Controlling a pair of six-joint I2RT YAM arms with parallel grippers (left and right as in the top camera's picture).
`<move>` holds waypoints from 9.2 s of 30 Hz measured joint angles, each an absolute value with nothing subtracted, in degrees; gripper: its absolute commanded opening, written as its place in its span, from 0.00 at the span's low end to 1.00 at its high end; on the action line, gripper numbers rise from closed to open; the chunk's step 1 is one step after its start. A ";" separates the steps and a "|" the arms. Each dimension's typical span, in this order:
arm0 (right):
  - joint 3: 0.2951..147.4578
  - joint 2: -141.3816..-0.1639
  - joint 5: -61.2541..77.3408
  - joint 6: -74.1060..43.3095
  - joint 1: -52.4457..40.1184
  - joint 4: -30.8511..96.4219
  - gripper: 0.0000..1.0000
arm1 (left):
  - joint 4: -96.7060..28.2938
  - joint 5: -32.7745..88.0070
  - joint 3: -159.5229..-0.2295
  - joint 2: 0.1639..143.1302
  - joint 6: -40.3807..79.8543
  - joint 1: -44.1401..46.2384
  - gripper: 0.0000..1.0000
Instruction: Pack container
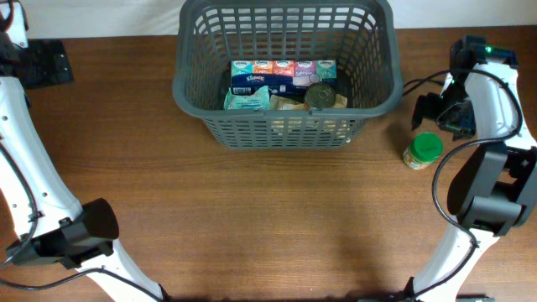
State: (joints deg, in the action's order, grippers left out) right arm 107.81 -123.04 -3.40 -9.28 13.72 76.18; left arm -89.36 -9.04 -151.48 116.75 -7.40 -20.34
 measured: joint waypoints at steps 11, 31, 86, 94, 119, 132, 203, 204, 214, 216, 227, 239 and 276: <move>99.70 -123.04 -2.26 -10.50 13.72 71.59 0.88 | -89.36 -9.02 -151.48 116.75 -7.40 -20.34 0.99; 92.66 -123.02 0.71 -10.76 13.72 63.59 0.81 | -89.36 -9.02 -151.48 116.75 -7.40 -20.34 0.99; 142.43 -102.83 16.32 -1.06 8.97 73.71 0.04 | -89.36 -9.02 -151.48 116.75 -7.40 -20.34 0.99; 141.12 -106.76 19.79 2.17 -4.21 74.11 0.04 | -89.36 -9.04 -151.48 116.75 -7.40 -20.34 0.99; 139.79 -133.69 13.13 0.01 -18.24 74.11 0.04 | -89.36 -9.02 -151.46 116.75 -7.40 -20.34 0.99; 139.68 -135.28 13.10 -0.14 -19.49 70.37 0.85 | -89.36 -9.02 -151.48 116.75 -7.40 -20.34 0.99; 116.27 -59.53 21.50 -3.25 31.79 96.97 0.99 | -89.36 -9.04 -151.44 116.75 -7.40 -20.34 0.99; 115.18 -59.53 20.95 -3.25 31.79 96.95 0.99 | -89.38 -9.02 -151.44 116.75 -7.40 -20.34 0.99; 66.89 -38.28 16.47 -3.22 15.66 49.50 0.99 | -89.32 -9.02 -151.44 116.75 -7.22 -20.34 0.99; 56.62 -32.62 15.97 -3.20 12.36 41.67 0.99 | -89.32 -9.02 -151.44 116.75 -7.20 -20.34 0.99; 11.42 -7.18 15.68 -3.20 3.90 17.54 0.99 | -89.38 -9.02 -151.37 116.75 -7.20 -20.34 0.99; 7.60 -0.89 15.20 -3.18 3.90 19.92 0.99 | -89.36 -9.02 -151.37 116.75 -7.20 -20.34 0.99; 7.60 -0.69 14.83 -3.20 3.88 25.06 0.99 | -36.73 2.31 -69.45 54.61 -6.76 -5.56 0.99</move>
State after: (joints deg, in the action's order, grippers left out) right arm 7.60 -0.69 14.83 -3.20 3.88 25.06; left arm -36.73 2.31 -69.45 54.61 -6.76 -5.56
